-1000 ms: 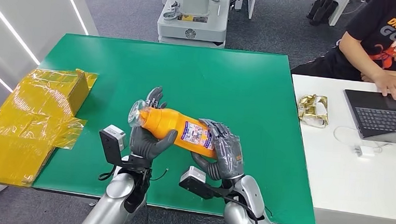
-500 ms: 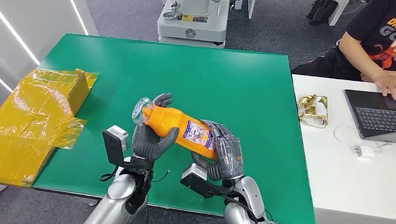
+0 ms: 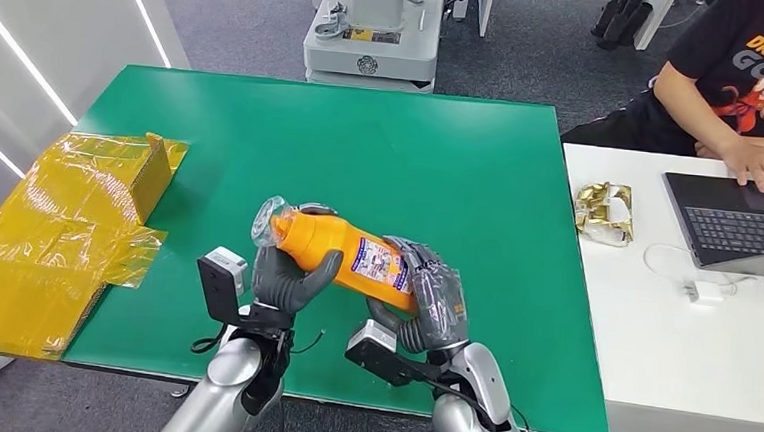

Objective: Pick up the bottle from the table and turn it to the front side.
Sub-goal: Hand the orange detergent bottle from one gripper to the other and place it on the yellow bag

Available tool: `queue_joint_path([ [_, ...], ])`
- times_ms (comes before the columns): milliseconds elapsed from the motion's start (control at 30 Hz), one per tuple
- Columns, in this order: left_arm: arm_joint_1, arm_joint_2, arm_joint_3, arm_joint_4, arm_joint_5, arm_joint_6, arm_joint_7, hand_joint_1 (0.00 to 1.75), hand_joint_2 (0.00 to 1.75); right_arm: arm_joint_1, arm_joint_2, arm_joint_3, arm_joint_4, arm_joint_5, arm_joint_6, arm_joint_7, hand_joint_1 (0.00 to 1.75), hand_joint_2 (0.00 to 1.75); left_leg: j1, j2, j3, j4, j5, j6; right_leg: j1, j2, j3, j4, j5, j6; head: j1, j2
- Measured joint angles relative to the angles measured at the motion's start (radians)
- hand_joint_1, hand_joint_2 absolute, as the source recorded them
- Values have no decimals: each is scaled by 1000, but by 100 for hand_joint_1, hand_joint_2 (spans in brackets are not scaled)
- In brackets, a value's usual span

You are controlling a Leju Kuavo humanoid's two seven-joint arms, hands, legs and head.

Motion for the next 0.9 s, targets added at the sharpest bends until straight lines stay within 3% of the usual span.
queue_joint_path([
  [100,1,0,0,4,-4,-4,-5,171,175,3,0,-4,-3,9,9,1,175,175,0,0,0,0,0,0,0,0,0,0,0,0,0,0],
  [133,1,0,0,6,-5,-6,-6,137,175,4,0,-5,-4,12,10,1,175,175,0,0,0,0,0,0,0,0,0,0,0,0,0,0],
  [233,3,0,0,10,-8,-12,-8,12,175,6,0,-9,-4,19,14,1,175,175,0,0,0,0,0,0,0,0,0,0,0,0,0,0],
  [267,4,0,0,11,-9,-14,-8,2,175,7,0,-11,-4,21,17,1,175,175,0,0,0,0,0,0,0,0,0,0,0,0,0,0],
  [333,5,0,0,13,-13,-17,-8,0,175,8,0,-15,-4,23,25,0,175,175,0,0,0,0,0,0,0,0,0,0,0,0,0,0],
  [733,7,0,1,22,-14,-20,-6,0,175,6,10,-19,11,32,73,-3,175,175,0,0,0,0,0,0,0,0,0,0,0,0,0,0],
  [867,6,-1,2,27,-13,-29,2,175,175,-9,10,-19,36,20,79,-3,175,175,0,0,0,0,0,0,0,0,0,0,0,0,0,0],
  [900,5,-1,2,29,-12,-35,2,175,175,-12,10,-19,41,15,80,-3,175,175,0,0,0,0,0,0,0,0,0,0,0,0,0,0],
])
